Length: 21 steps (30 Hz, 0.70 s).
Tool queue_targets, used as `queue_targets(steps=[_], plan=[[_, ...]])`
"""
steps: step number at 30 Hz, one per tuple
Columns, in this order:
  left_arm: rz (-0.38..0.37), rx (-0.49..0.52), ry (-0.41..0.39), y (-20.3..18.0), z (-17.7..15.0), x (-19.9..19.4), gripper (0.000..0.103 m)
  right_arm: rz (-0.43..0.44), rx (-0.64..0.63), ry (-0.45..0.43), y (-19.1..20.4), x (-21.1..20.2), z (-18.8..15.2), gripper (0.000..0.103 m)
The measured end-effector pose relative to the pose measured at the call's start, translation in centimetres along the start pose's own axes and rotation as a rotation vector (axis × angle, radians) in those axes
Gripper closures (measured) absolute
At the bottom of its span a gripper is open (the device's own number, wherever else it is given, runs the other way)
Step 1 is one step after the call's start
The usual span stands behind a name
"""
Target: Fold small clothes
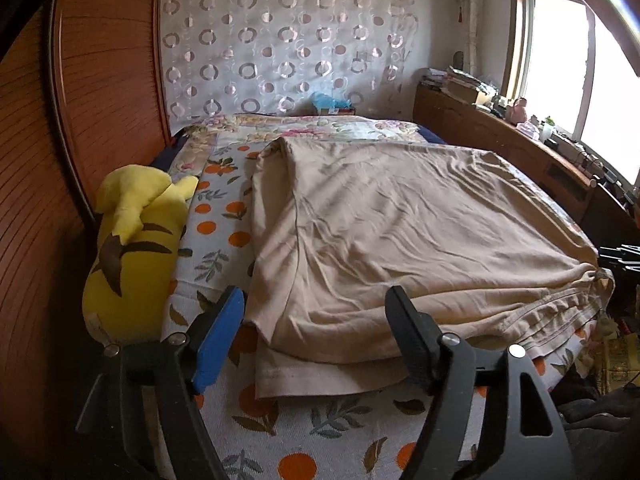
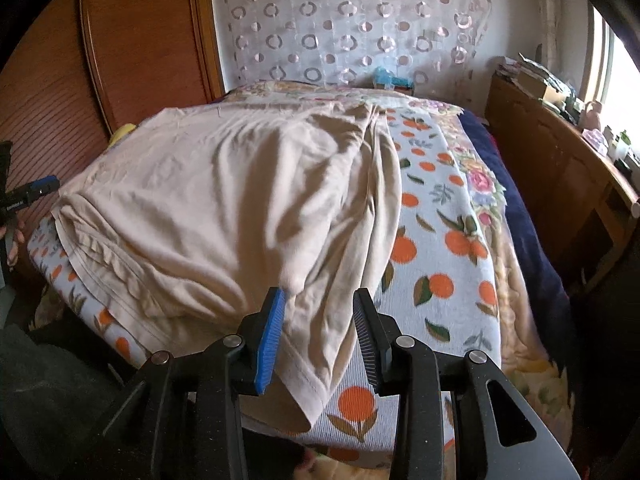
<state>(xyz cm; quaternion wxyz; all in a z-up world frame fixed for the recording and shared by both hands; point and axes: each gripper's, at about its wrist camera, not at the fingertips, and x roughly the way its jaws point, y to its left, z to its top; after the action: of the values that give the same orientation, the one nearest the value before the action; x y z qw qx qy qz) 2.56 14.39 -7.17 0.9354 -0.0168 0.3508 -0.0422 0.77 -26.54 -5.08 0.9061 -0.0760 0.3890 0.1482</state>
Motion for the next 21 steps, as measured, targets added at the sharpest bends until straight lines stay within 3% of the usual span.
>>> queue_targets(steps=[8, 18, 21], plan=[[0.024, -0.018, 0.031, 0.2, -0.9, 0.8, 0.029, -0.019, -0.004, 0.013, -0.2, 0.0, -0.6, 0.066], [0.040, -0.040, 0.073, 0.9, -1.6, 2.0, 0.029, -0.078, -0.030, -0.076, 0.4, -0.6, 1.3, 0.066], [0.042, -0.038, 0.079, 0.9, -1.7, 2.1, 0.029, -0.068, -0.041, -0.086, 1.1, 0.0, 2.0, 0.055]])
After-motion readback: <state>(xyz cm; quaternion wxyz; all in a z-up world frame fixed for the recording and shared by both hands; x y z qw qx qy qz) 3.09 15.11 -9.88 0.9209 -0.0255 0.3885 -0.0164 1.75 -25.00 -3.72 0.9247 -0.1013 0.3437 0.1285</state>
